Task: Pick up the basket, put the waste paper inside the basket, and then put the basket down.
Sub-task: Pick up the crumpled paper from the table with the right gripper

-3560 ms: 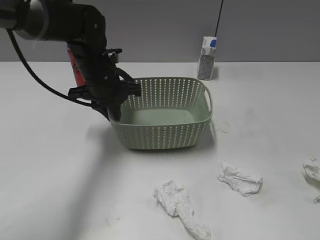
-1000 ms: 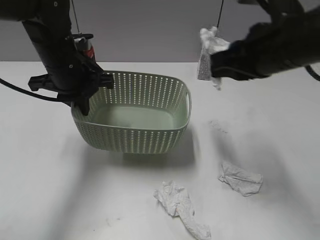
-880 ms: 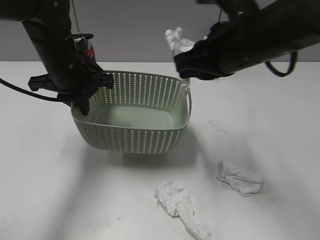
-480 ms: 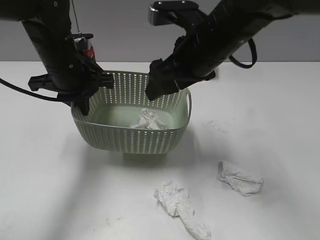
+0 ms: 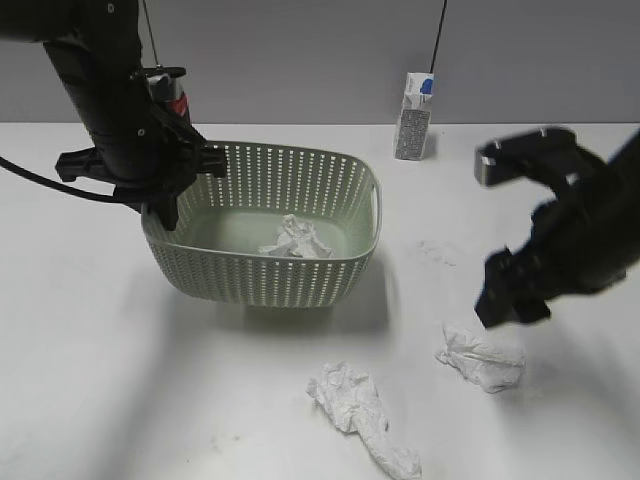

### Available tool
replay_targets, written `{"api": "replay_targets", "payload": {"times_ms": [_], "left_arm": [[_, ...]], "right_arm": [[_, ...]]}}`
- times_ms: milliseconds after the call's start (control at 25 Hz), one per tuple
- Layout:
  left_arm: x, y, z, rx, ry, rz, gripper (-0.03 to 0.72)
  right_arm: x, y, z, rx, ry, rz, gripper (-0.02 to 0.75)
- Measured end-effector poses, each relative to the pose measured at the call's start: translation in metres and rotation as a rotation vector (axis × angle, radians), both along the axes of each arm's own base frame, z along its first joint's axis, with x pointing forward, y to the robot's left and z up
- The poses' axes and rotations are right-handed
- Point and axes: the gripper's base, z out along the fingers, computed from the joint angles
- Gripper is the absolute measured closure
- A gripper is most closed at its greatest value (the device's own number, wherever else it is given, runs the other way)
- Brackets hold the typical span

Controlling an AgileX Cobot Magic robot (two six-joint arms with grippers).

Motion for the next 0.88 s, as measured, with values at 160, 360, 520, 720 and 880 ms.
{"api": "replay_targets", "payload": {"times_ms": [160, 360, 520, 720, 880], "left_arm": [[0.000, 0.000, 0.000, -0.002, -0.005, 0.000, 0.683], [0.001, 0.000, 0.000, -0.004, -0.008, 0.000, 0.683], [0.001, 0.000, 0.000, -0.004, -0.009, 0.000, 0.683], [0.001, 0.000, 0.000, -0.005, -0.010, -0.001, 0.683], [0.001, 0.000, 0.000, -0.005, -0.012, 0.000, 0.683]], "right_arm": [[-0.021, -0.015, -0.041, -0.013, -0.004, -0.059, 0.154], [-0.015, -0.015, -0.066, -0.005, -0.037, -0.098, 0.157], [-0.012, -0.014, -0.081, -0.039, -0.024, -0.049, 0.210], [-0.010, -0.014, -0.082, -0.049, -0.046, -0.013, 0.496], [-0.015, -0.014, -0.063, -0.017, -0.060, -0.017, 0.712]]}}
